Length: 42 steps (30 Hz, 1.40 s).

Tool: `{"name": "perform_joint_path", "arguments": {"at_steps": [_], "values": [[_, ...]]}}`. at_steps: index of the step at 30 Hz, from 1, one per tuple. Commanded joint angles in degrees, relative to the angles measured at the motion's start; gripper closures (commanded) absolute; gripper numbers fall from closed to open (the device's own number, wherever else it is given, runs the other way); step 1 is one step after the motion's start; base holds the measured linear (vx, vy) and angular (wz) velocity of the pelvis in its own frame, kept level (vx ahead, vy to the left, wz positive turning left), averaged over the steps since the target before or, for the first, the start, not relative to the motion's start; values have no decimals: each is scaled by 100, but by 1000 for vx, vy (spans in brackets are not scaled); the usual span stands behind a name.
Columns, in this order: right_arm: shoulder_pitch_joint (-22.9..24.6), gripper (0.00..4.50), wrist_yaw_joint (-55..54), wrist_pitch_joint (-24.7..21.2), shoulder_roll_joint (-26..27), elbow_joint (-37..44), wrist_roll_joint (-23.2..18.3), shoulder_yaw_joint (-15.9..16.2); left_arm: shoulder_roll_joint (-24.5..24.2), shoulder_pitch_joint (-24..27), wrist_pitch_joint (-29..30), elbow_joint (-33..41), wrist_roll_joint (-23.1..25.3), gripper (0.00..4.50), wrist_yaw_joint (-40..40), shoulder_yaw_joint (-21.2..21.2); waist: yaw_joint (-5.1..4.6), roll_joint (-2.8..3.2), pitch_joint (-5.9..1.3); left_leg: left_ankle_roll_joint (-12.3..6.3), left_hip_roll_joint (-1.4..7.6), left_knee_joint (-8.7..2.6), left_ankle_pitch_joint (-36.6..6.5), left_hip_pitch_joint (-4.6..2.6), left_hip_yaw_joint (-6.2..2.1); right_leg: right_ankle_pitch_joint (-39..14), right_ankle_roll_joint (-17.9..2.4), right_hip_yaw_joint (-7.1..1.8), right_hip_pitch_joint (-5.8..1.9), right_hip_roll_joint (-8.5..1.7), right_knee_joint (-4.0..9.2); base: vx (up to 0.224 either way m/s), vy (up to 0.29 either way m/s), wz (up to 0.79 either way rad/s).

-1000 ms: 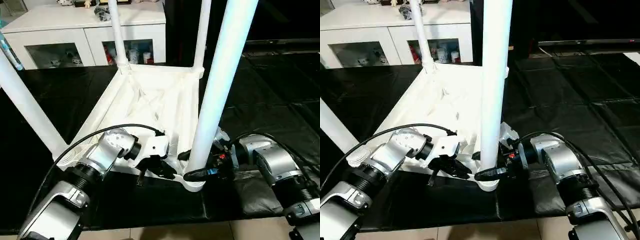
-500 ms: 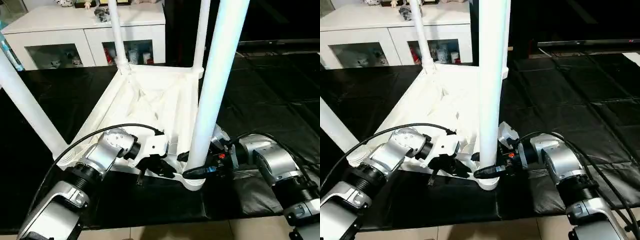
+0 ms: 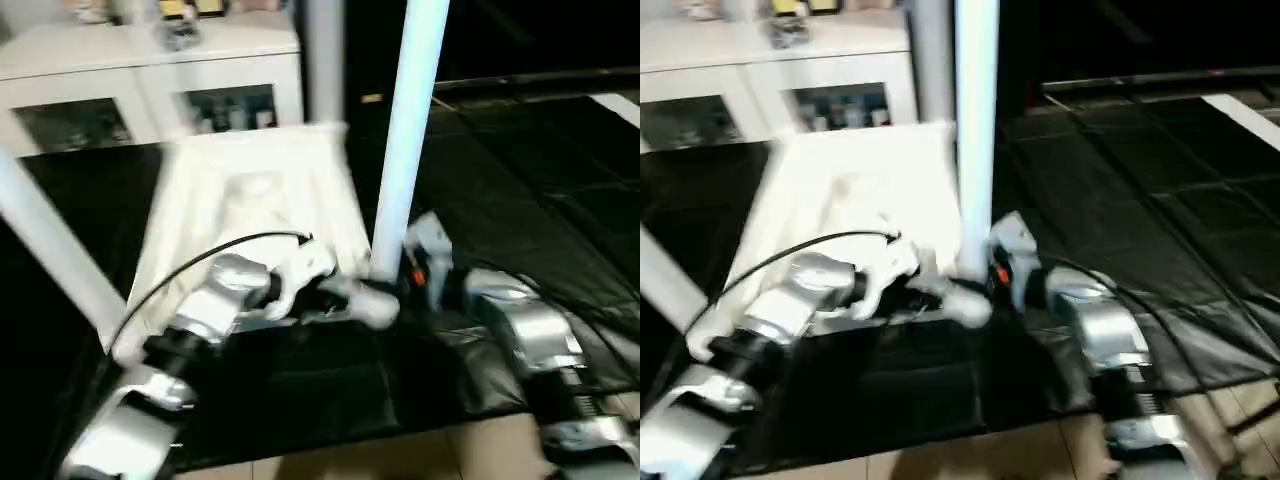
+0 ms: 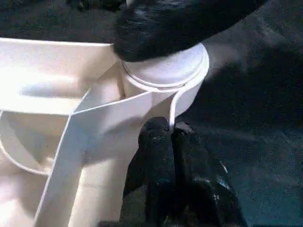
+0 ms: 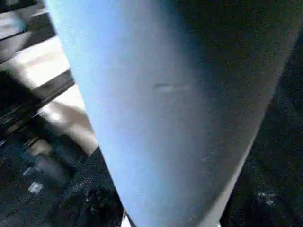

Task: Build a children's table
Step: Rotate leg to tighten

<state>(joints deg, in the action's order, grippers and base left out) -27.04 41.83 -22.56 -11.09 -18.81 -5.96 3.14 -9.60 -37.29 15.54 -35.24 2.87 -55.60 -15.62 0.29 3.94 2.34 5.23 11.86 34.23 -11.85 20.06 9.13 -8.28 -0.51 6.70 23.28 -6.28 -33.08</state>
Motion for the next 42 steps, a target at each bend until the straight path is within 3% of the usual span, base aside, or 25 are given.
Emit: {"name": "perform_joint_path", "arguments": {"at_steps": [1, 10, 13, 14, 15, 23, 24, 30, 35, 39, 42], "values": [[-51, 251, -651, -358, 623, -312, 88, 314, 510, -312, 47, 50, -263, 450, 682, 186, 34, -112, -367, -379, 0, -396, -958, 89, 37, -2310, -841, -195, -351, -171, 450, 0, 0, 0], [-160, 252, -1401, -304, 980, -333, 312, 233, 729, -358, 113, 5, -70, 450, 1042, 188, -26, -70, -360, -431, 5, -413, -1064, 85, 32, -2003, -966, -200, -369, -165, 437, 0, 0, 0], [-110, 252, -1297, -227, 1005, -303, 164, 139, 669, -344, 86, -13, -67, 450, 1029, 179, -32, -75, -355, -425, 6, -417, -1145, 79, 34, -2059, -972, -202, -369, -169, 446, 0, 0, 0], [-97, 197, -1264, -202, 1011, -277, 100, 99, 642, -344, 76, -18, -67, 450, 1014, 176, -31, -69, -355, -422, 6, -418, -1168, 77, 33, -2078, -970, -204, -369, -171, 450, 0, 0, 0], [-88, 184, -1219, -191, 988, -254, 76, 91, 609, -345, 64, -17, -65, 450, 984, 171, -31, -67, -354, -421, 9, -420, -1173, 78, 30, -2075, -973, -205, -368, -172, 447, 0, 0, 0], [49, 129, -200, 2, 441, 9, -134, 178, 186, -283, -259, 33, -52, 450, 239, 12, -19, -71, -381, -586, 24, -403, -930, 96, 30, -1514, -1191, -225, -406, -184, 381, 0, 0, 0], [103, 106, 139, 0, 235, 105, -214, 210, 80, -278, -336, 31, -50, 450, 34, -36, 3, -73, -391, -605, 29, -398, -869, 86, 27, -1448, -1195, -224, -412, -182, 370, 0, 0, 0], [224, 59, 1268, 114, -449, 318, -440, 265, -245, -285, -751, -10, -71, 450, -765, -205, 82, -83, -384, -677, 43, -385, -868, 79, 50, -1424, -1257, -236, -403, -185, 367, 0, 0, 0], [236, 8, 2334, 192, -1042, 346, -698, 288, -461, -248, -1040, 97, -187, 450, -1635, -443, 251, -54, -393, -653, 77, -383, -818, 50, 58, -1389, -1305, -238, -385, -188, 337, 0, 0, 0], [174, 3, 3162, 174, -1482, 296, -868, 395, -634, -221, -1247, 146, -118, 450, -2110, -709, 385, -75, -402, -681, 107, -371, -758, 29, 71, -1085, -1425, -264, -369, -192, 292, 0, 0, 0], [136, 3, 3570, 136, -1668, 292, -917, 517, -694, -215, -1350, 150, -60, 450, -2284, -813, 456, -86, -398, -656, 103, -375, -814, 33, 77, -1287, -1369, -258, -369, -201, 308, 0, 0, 0]]}}
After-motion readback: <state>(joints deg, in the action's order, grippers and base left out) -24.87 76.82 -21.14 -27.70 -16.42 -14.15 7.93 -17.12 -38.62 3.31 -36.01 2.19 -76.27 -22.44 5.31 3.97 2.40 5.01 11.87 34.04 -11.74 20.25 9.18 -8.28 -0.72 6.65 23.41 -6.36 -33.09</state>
